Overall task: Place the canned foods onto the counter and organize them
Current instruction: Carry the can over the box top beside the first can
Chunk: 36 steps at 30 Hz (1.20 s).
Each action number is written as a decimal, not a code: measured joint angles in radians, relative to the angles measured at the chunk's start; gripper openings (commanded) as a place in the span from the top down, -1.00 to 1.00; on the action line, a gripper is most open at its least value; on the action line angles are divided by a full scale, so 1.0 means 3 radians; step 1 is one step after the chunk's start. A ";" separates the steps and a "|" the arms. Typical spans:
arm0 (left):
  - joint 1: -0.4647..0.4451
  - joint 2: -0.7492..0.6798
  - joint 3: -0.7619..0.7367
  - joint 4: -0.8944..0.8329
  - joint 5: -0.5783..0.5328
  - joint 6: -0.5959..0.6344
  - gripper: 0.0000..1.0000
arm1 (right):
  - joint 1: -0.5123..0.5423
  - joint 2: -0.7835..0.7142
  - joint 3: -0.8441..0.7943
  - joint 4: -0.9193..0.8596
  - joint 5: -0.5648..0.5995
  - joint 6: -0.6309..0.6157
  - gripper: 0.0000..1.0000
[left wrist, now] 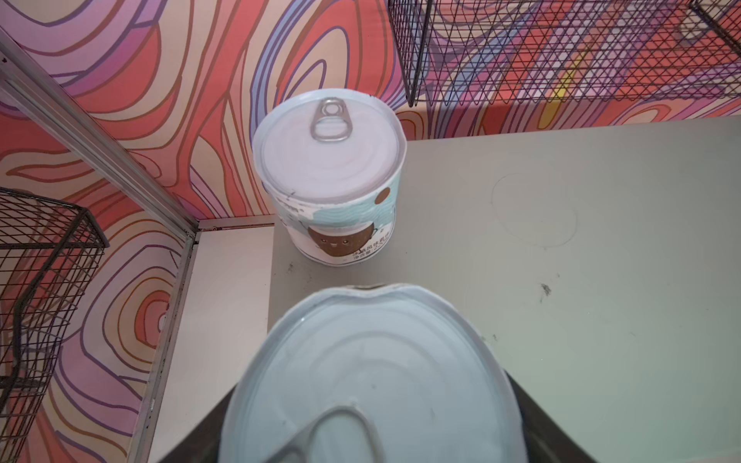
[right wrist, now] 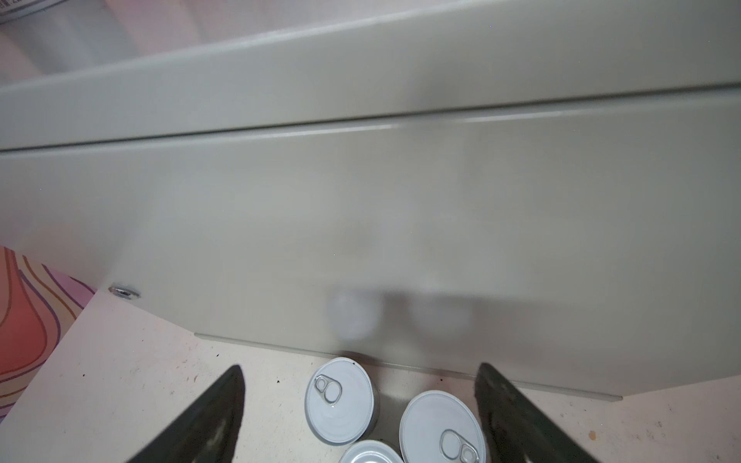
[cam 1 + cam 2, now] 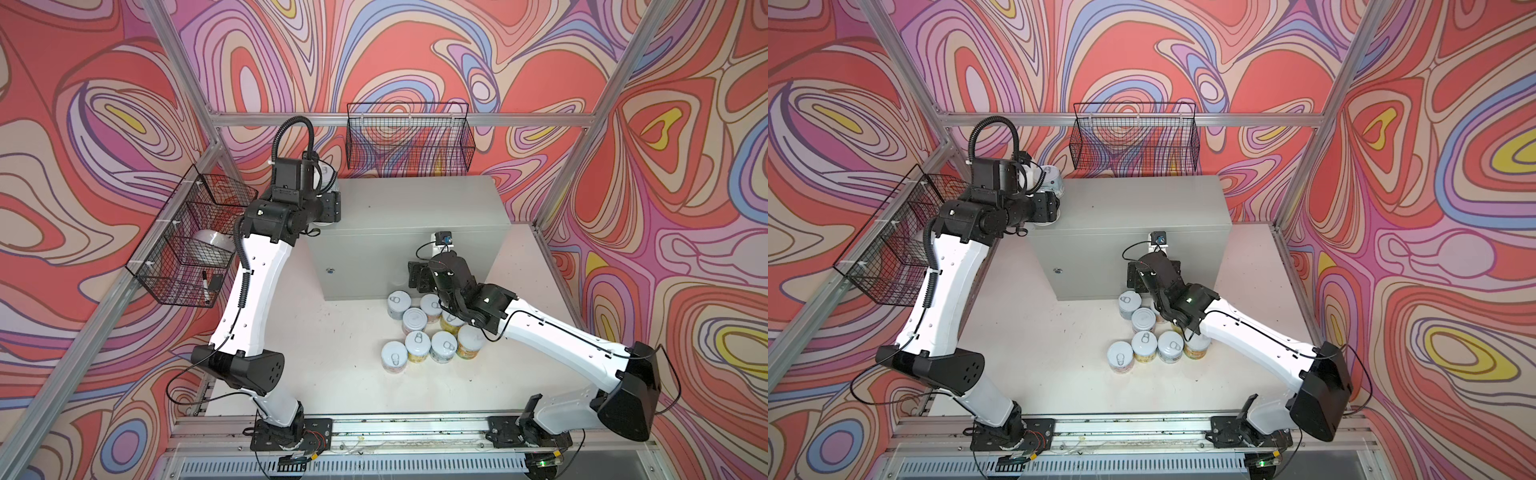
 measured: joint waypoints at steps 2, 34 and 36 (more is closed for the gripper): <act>0.0000 0.0014 0.0000 0.0000 -0.0001 0.0000 1.00 | -0.0009 0.0000 0.0000 0.0000 -0.0001 0.0004 -0.86; 0.0000 0.0139 0.0064 0.0086 -0.0253 0.0001 -0.87 | -0.0037 0.0029 0.0000 0.0005 -0.0039 0.0079 -0.87; 0.0006 0.0139 0.0064 0.0128 -0.0253 0.0001 -0.86 | -0.0037 0.0029 0.0000 0.0006 -0.0041 0.0086 -0.87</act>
